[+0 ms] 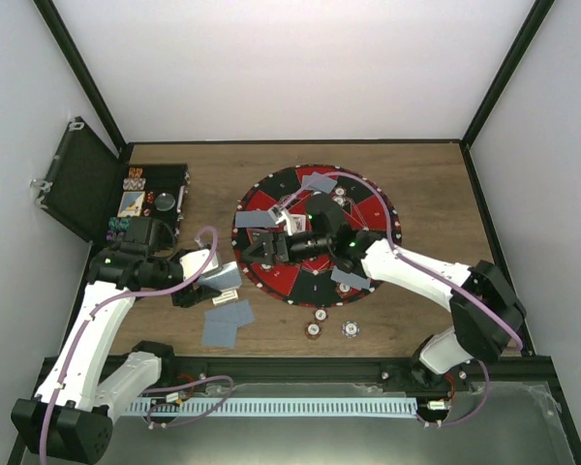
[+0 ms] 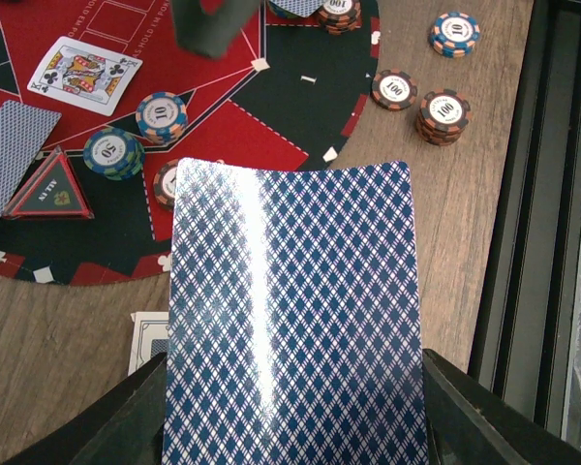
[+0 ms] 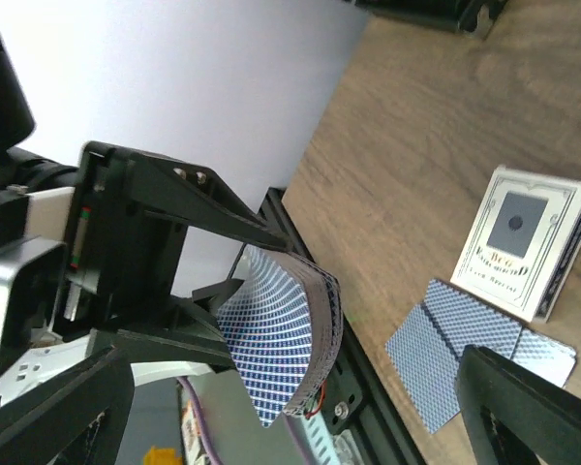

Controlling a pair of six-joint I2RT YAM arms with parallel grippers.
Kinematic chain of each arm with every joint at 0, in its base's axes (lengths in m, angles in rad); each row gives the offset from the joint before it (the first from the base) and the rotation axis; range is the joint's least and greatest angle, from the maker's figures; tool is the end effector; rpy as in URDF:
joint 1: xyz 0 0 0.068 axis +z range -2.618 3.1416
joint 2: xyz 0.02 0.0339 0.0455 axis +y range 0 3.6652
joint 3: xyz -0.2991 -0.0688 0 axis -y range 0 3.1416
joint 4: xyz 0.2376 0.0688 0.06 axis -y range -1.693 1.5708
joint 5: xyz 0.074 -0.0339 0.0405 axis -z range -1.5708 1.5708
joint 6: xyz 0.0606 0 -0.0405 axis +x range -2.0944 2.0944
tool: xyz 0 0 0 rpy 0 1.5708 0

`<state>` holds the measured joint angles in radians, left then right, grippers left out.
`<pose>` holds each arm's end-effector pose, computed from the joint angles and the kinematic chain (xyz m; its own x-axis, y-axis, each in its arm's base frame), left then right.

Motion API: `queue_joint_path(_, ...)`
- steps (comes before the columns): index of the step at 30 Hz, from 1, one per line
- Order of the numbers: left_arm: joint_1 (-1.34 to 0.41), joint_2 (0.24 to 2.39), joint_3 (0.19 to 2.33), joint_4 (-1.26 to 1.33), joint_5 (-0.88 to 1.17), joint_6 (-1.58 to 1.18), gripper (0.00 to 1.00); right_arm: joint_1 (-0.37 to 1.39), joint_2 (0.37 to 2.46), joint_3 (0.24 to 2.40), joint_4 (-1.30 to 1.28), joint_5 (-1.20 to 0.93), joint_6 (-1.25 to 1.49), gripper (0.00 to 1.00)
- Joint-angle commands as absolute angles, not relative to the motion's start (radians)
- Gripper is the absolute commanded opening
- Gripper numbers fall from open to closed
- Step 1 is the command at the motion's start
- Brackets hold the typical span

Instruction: Distribute texas hold em gaming equipment

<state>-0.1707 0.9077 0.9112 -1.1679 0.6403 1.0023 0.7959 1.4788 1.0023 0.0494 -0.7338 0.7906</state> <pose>0.1138 -0.0564 0.2974 -0.1764 0.7162 -0.6753 0.9615 0.2724 0.0377 0.2085 0.2710 0.3064 -0.8841 -0.1484 -0.4431 -0.4672 0.2695 0.8421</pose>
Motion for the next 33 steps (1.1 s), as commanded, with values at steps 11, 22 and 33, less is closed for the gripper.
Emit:
queue_joint_path(11, -0.17, 0.907, 0.926, -1.152, 0.686, 1.016, 0.04, 0.858, 1.599, 1.0, 0.252, -0.824, 0.973, 0.91)
queue_joint_path(22, -0.17, 0.897, 0.925, -1.156, 0.68, 1.019, 0.04, 0.925, 1.731, 1.068, 0.283, -0.823, 1.013, 0.85)
queue_joint_path(33, -0.17, 0.901, 0.926, -1.156, 0.684, 1.018, 0.04, 0.946, 1.837, 1.083, 0.457, -0.89, 1.133, 0.79)
